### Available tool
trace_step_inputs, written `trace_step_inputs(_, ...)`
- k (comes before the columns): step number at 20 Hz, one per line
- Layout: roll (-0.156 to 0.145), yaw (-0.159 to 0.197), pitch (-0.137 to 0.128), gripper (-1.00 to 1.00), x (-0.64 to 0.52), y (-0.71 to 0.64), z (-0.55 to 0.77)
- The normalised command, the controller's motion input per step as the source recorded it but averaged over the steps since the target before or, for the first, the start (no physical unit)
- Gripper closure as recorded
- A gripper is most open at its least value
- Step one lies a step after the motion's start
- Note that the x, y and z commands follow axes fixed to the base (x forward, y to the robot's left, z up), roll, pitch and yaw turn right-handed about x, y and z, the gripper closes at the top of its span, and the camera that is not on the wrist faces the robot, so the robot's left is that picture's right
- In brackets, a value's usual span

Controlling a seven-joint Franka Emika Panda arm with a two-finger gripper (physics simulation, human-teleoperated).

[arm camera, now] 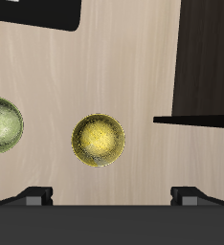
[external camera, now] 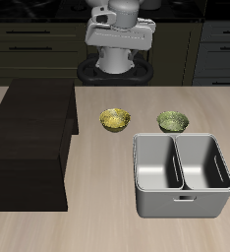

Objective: Place the green bowl on top of the shelf

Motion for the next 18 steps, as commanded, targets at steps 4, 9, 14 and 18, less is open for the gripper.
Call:
trace_step_inputs(4,-0.019,0.019,0.024,-1.0,-0.01,0.39,-0.05)
trace_step_inputs(9,0.035,0.0,0.009,-1.0,-0.03,0.39,-0.01)
trace_step_inputs(14,0.042,-0.006,-0.009,-1.0,0.01,0.51,0.04)
trace_step_inputs(18,0.03,0.003,-0.001,-1.0,0.07,0.42,0.02)
